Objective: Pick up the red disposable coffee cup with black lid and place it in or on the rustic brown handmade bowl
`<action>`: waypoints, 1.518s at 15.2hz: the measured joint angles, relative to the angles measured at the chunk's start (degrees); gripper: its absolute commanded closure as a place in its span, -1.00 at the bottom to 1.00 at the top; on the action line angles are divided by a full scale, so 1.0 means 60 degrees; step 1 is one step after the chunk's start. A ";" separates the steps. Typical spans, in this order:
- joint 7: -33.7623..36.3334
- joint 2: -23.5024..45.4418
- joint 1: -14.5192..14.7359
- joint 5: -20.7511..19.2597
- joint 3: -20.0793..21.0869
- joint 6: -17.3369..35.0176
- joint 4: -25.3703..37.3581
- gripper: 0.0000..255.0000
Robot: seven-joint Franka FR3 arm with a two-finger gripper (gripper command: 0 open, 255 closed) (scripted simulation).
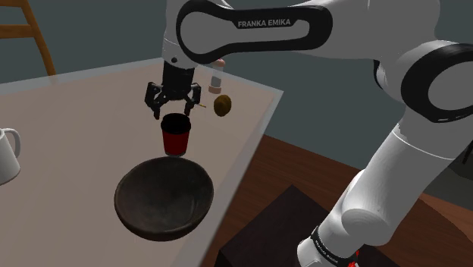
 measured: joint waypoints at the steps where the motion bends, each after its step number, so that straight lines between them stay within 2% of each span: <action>1: 0.0015 0.0006 0.0005 -0.0004 0.0005 0.0098 -0.0094 -1.00; 7: 0.0012 0.0008 0.0004 -0.0005 0.0003 0.0208 -0.0196 -1.00; 8: 0.0012 0.0008 0.0004 -0.0005 0.0003 0.0208 -0.0196 1.00; 18: 0.0010 -0.0002 0.0003 -0.0004 0.0003 0.0214 -0.0187 1.00; 23: 0.0005 0.0009 0.0004 -0.0002 0.0004 -0.0304 0.0314 1.00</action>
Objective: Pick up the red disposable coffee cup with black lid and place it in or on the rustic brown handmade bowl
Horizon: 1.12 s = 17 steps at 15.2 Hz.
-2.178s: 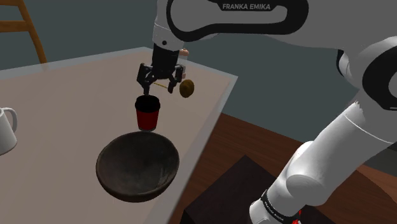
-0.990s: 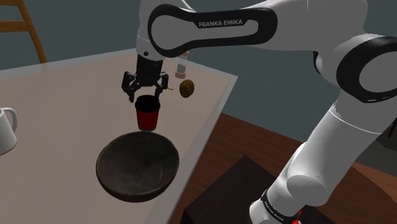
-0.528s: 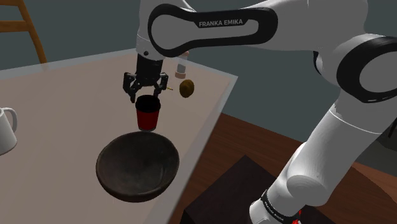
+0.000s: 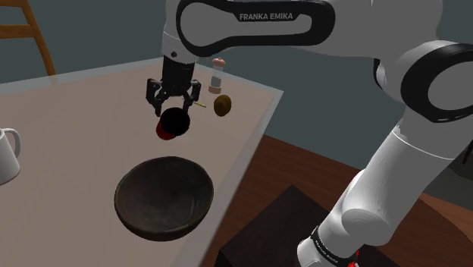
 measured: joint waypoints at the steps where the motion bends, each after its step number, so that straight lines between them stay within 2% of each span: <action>1: 0.0003 -0.0011 0.0002 0.0004 0.0002 -0.0133 0.0126 1.00; 6: -0.0023 -0.0012 -0.0005 0.0009 -0.0005 -0.0764 0.0762 1.00; 7: -0.0023 -0.0014 -0.0005 0.0009 -0.0005 -0.0765 0.0764 -1.00; 9: -0.0023 0.0099 -0.0018 -0.0006 -0.0018 -0.0764 0.0793 -1.00; 14: 0.0121 0.1369 -0.0052 -0.0246 -0.0127 -0.0771 0.1259 -1.00; 17: 0.0118 0.1757 -0.0085 -0.0299 -0.0192 -0.0572 0.1180 -1.00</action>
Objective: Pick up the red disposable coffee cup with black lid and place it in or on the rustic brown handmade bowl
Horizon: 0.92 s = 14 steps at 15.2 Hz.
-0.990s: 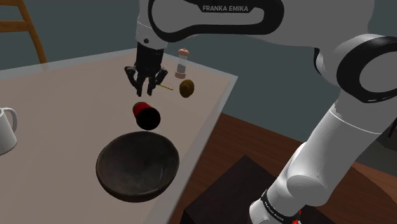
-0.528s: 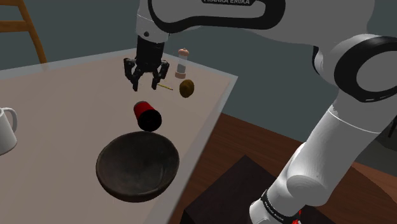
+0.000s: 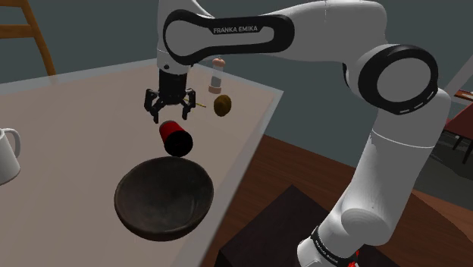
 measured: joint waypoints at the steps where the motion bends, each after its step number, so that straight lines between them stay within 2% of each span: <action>1: 0.0016 0.0018 0.0003 -0.0003 -0.0001 0.0148 -0.0150 -1.00; 6: 0.0042 0.0173 0.0011 -0.0063 -0.0017 0.0702 -0.0572 -1.00; 12: 0.0042 0.0185 0.0008 -0.0069 -0.0021 0.0786 -0.0643 -1.00; 13: 0.0042 0.0185 0.0008 -0.0069 -0.0021 0.0786 -0.0643 1.00; 14: 0.0042 0.0184 0.0010 -0.0067 -0.0020 0.0788 -0.0641 1.00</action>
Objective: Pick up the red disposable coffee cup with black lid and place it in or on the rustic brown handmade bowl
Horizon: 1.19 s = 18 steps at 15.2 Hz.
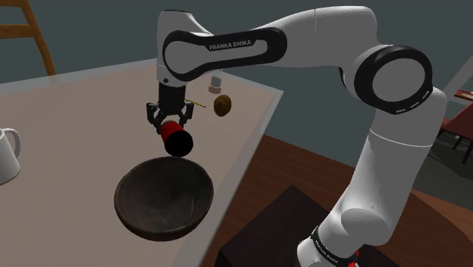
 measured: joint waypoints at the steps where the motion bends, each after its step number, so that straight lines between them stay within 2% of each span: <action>1: 0.0000 0.0001 -0.0001 0.0000 -0.0001 0.0001 -0.0002 1.00; 9: 0.0000 0.0002 -0.0002 -0.0002 -0.0002 0.0001 -0.0002 1.00; 18: -0.0018 -0.0127 0.0009 0.0058 0.0024 -0.0959 0.0840 1.00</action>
